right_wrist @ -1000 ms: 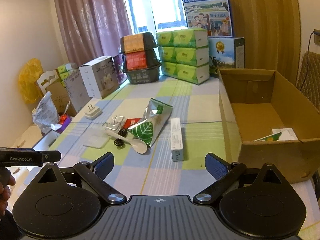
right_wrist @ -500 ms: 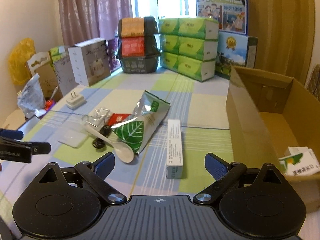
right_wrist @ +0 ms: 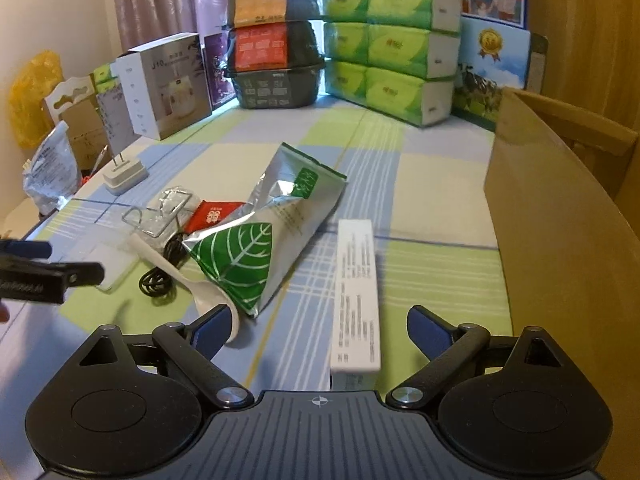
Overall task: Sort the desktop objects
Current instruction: 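Move the left tool to the clear container while the right approaches the narrow white box, then grasp the clear plastic container with the left tool while the right grasps the narrow white box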
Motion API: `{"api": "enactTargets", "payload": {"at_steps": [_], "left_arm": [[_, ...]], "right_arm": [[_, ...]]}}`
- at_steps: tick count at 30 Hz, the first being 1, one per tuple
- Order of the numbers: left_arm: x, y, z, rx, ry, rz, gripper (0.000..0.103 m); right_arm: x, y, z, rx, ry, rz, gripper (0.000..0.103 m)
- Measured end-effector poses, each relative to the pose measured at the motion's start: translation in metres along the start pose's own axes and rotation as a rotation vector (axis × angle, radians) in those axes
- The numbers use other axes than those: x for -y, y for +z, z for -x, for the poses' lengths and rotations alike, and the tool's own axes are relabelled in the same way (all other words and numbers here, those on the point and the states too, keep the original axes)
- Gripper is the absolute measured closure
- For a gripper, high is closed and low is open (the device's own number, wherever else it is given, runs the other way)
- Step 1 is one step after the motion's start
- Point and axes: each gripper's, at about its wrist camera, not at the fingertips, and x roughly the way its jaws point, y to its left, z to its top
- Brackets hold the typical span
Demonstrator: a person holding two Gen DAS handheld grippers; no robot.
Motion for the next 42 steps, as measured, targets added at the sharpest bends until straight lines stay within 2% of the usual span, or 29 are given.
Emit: {"api": "enactTargets", "payload": {"at_steps": [3,10,17,19,22,26,32,36,42], "left_arm": [[-0.005,0.005,-0.011,-0.011,-0.006,0.022,0.001],[-0.008,0.005,-0.028,-0.055,-0.006,0.003,0.002],[-0.010,0.007,-0.031,-0.045,-0.007,0.009,0.002],[-0.009,0.006,-0.033,-0.050,-0.007,0.013,0.005],[-0.008,0.006,-0.034,-0.059,-0.008,0.010,0.014],[-0.009,0.006,-0.033,-0.062,-0.006,0.014,0.019],[-0.007,0.006,-0.032,-0.067,-0.007,0.009,0.019],[-0.005,0.006,-0.029,-0.071,0.002,-0.007,0.019],[0.003,0.005,-0.020,-0.072,-0.002,-0.023,0.019]], "right_arm": [[0.001,0.003,-0.009,-0.011,-0.015,0.014,0.012],[0.012,0.008,-0.030,-0.083,-0.026,-0.034,0.019],[0.015,0.009,-0.037,-0.102,-0.023,-0.044,0.030],[0.015,0.010,-0.037,-0.108,-0.023,-0.049,0.037],[0.016,0.010,-0.038,-0.116,-0.027,-0.050,0.046],[0.018,0.010,-0.039,-0.125,-0.025,-0.061,0.054],[0.017,0.009,-0.040,-0.135,-0.032,-0.058,0.066],[0.019,0.009,-0.040,-0.137,-0.051,-0.069,0.079],[0.019,0.008,-0.037,-0.138,-0.061,-0.072,0.080]]}}
